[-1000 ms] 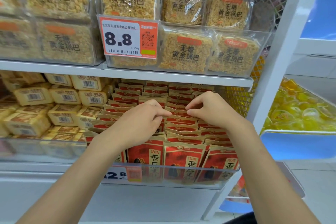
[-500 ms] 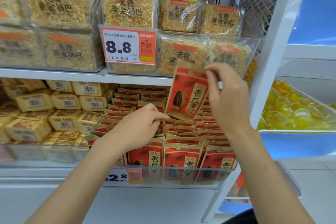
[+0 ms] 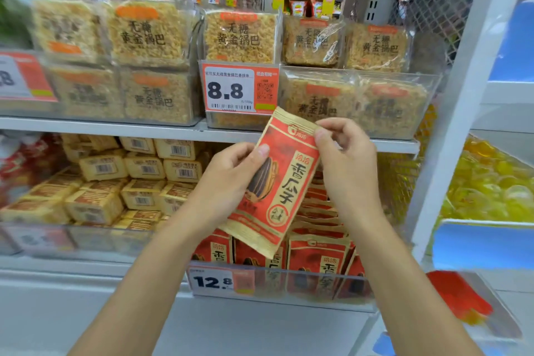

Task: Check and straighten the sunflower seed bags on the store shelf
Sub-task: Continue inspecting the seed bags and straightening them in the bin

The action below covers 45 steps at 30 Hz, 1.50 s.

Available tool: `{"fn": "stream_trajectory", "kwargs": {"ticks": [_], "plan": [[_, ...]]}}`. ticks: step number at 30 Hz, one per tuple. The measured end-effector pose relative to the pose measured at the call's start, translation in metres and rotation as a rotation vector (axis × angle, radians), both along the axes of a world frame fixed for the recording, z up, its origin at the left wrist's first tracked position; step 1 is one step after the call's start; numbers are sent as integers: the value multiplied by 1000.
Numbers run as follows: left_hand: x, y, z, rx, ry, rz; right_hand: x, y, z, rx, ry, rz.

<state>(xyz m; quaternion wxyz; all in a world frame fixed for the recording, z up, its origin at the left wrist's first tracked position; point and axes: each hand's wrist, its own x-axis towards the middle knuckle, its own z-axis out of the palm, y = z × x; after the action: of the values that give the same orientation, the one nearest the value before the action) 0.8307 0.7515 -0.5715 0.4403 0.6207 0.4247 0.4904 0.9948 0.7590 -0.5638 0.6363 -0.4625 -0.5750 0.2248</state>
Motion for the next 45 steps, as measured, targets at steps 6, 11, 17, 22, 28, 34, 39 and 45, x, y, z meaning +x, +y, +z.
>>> {"fn": "stream_trajectory", "kwargs": {"ticks": [6, 11, 17, 22, 28, 34, 39, 45], "plan": [[-1, 0, -8, -61, -19, -33, -4, 5, -8, -99, 19, 36], [3, -2, -10, -130, -45, -103, -5, 6, -11, -48, 8, 18], [3, 2, -11, 17, -178, 141, -11, -6, -11, -214, 88, 364], [8, -4, -11, 24, -266, 237, -19, -8, -14, -161, -14, 313], [4, -4, -9, 45, -390, 361, -20, -15, -18, -306, -97, 524], [6, -7, -9, 50, -415, 346, -19, -15, -21, -289, -101, 537], [-2, -3, -5, 42, -515, 397, -19, -24, -21, -374, -212, 722], [-6, -1, -10, 161, -327, 487, -22, -26, -23, -288, -214, 663]]}}
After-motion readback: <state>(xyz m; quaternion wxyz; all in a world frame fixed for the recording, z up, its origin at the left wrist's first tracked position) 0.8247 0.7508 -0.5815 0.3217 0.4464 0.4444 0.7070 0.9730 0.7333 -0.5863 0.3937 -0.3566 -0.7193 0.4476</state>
